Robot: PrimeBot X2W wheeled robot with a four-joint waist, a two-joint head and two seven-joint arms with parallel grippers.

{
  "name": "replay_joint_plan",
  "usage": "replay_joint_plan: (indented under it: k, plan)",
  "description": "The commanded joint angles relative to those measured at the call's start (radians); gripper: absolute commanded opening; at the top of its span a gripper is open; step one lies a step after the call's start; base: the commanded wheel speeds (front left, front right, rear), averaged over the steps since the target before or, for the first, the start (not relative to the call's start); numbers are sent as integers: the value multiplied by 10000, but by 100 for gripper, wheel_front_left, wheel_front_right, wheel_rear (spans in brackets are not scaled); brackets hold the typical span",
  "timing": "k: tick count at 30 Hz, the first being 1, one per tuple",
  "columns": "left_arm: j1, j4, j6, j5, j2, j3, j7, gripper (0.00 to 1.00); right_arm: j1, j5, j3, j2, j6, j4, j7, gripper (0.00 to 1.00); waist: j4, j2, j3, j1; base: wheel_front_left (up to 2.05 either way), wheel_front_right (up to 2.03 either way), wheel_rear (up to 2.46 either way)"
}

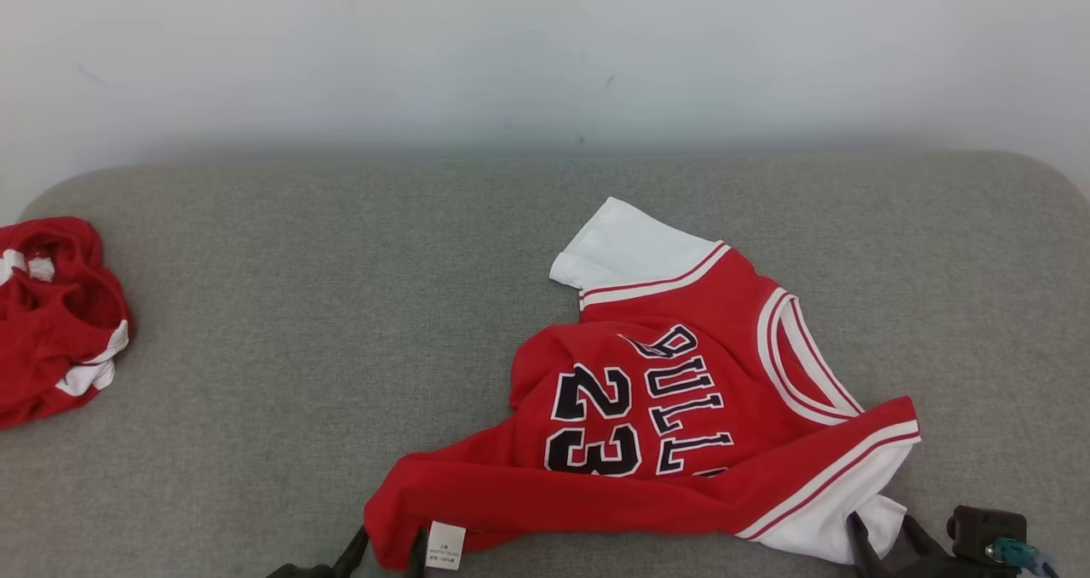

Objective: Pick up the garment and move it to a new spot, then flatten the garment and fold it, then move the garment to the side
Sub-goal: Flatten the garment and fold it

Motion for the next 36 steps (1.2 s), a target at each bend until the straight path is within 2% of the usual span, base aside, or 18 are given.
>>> replay_joint_plan:
  k: [1,7,8,9,10,15,19,24,29,31,33,36]
  plan:
    - [-94,14,19,-90,40,-12,-21,100,103,-65,78,52,-19,13,50,100,-67,0,2,0,0,0,0]
    - [-219,171,19,-300,-28,-60,-21,98,-510,-304,529,118,-19,786,106,100,-270,0,17,0,0,0,0]
    - [-256,215,19,-317,-34,-104,-21,45,-649,-352,584,117,-15,999,43,93,-294,0,11,0,0,0,0]
    - [-277,283,19,-311,-8,-178,-21,15,-816,-386,645,151,-10,1217,-48,36,-339,0,2,0,0,0,0]
    - [-329,311,19,-352,-15,-243,-21,0,-959,-400,723,168,-8,1440,-131,0,-359,0,-3,0,0,0,0]
    - [-271,238,19,-486,94,-465,-21,0,-1305,-87,943,176,-8,1955,-847,0,-336,0,-179,0,0,0,0]
    - [-47,-12,19,-434,209,-478,-21,0,-954,282,805,87,-8,1738,-1194,0,-193,0,-379,0,0,0,0]
    - [345,-730,19,-186,456,-192,-21,0,-47,928,509,132,-8,435,-1139,0,-158,0,-397,0,0,0,0]
    - [205,-1409,19,-5,694,-74,-21,0,289,1469,254,308,-10,-1598,-558,0,-329,0,-97,0,0,0,0]
    - [-435,-1691,19,19,1042,-379,29,0,-28,1750,141,400,-8,-2719,-31,0,-383,0,118,0,0,0,0]
    - [-1108,-1877,19,-18,1471,-763,284,0,-502,1682,38,230,-8,-3194,328,0,-383,0,323,0,0,0,0]
    - [-2492,-2180,19,-428,2101,-1311,703,0,-1670,1947,-123,304,-8,-3502,779,0,-374,0,704,0,0,0,0]
